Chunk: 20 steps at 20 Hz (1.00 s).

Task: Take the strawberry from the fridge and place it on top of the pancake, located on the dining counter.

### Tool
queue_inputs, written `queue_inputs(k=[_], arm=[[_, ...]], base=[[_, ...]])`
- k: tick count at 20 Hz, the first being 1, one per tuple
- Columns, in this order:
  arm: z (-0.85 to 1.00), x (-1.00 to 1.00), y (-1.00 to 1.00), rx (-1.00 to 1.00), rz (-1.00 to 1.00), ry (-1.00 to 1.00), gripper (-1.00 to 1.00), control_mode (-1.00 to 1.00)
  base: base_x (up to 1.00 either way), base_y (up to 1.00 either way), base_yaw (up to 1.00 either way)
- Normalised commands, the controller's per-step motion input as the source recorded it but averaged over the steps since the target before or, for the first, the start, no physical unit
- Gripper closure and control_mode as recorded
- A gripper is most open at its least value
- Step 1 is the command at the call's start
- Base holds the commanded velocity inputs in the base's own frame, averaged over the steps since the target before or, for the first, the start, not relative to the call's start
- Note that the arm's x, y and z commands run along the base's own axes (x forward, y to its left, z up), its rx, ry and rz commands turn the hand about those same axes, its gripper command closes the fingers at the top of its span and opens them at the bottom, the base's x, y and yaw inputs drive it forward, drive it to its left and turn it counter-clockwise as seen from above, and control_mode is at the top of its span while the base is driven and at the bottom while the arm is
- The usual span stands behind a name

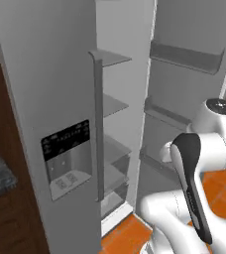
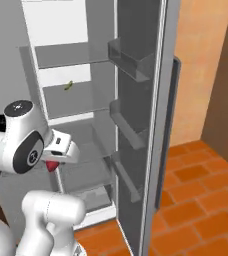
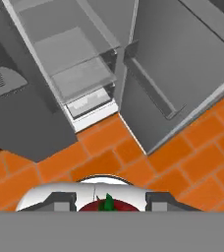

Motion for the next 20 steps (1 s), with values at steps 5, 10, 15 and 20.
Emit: queue_inputs(k=[5,10,15,20], arm=[[0.0,0.0,0.0,0.0,0.0,0.0,1.0,1.0],[0.0,0.0,0.0,0.0,0.0,0.0,1.0,1.0],[0.0,0.0,0.0,0.0,0.0,0.0,1.0,1.0],[0.0,0.0,0.0,0.0,0.0,0.0,1.0,1.0]], base=[[-0.48,-0.37,-0.76],[-0.08,-0.94,-0.69],[0.03,-0.98,-0.65],[0.4,-0.51,-0.71]])
